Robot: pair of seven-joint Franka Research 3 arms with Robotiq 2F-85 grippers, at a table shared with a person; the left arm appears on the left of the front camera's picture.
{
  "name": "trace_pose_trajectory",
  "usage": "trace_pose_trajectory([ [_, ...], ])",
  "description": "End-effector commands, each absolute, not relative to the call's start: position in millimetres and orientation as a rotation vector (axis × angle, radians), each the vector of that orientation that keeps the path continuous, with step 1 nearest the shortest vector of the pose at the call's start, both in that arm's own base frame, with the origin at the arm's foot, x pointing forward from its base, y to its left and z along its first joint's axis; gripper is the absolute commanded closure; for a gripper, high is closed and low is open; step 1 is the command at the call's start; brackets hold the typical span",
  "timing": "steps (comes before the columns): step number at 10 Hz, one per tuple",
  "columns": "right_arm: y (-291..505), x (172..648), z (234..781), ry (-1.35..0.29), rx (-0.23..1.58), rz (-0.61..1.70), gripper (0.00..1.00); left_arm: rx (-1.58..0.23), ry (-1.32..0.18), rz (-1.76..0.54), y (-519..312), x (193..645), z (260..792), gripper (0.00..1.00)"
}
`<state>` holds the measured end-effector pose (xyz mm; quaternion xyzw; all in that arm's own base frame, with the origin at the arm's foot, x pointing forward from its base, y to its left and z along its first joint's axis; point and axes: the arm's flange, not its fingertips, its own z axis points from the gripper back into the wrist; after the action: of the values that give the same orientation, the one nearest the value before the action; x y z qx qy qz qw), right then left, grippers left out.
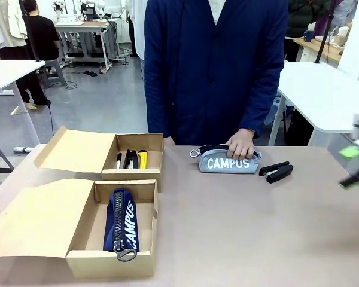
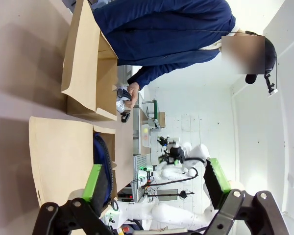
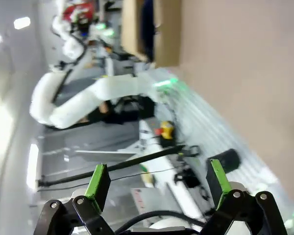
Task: Place items inside the box.
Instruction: Pick up a Pencil pouch or Stapler and place it inside the Mailer Box closest to the robot.
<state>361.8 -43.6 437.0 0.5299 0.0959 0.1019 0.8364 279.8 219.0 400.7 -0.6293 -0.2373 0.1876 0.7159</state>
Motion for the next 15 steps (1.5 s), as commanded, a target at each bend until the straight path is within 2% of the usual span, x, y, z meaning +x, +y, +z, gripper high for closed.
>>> trace_pose_trajectory([
  [1, -86, 385, 445, 0.160, 1.064, 0.266, 0.00, -1.402, -0.548, 0.399, 215, 276, 401, 0.00],
  [5, -159, 271, 434, 0.075, 1.144, 0.447, 0.00, -1.402, -0.548, 0.399, 215, 276, 401, 0.00],
  [7, -160, 263, 434, -0.060, 1.085, 0.396, 0.00, -1.402, -0.548, 0.399, 215, 276, 401, 0.00],
  [9, -136, 307, 443, -0.161, 0.872, 0.414, 0.00, -1.402, -0.548, 0.399, 215, 276, 401, 0.00],
  [10, -125, 325, 444, -0.098, 0.796, 0.440, 0.00, -1.402, -0.548, 0.399, 215, 276, 401, 0.00],
  [12, -87, 372, 448, -0.102, 0.571, 0.620, 0.00, -1.402, -0.548, 0.399, 215, 276, 401, 0.00],
  [14, -24, 421, 432, 0.047, 0.406, 0.857, 0.00, -1.402, -0.548, 0.399, 215, 276, 401, 0.00],
  [15, 4, 443, 420, 0.099, 0.479, 0.896, 0.00, -1.402, -0.548, 0.399, 215, 276, 401, 0.00],
])
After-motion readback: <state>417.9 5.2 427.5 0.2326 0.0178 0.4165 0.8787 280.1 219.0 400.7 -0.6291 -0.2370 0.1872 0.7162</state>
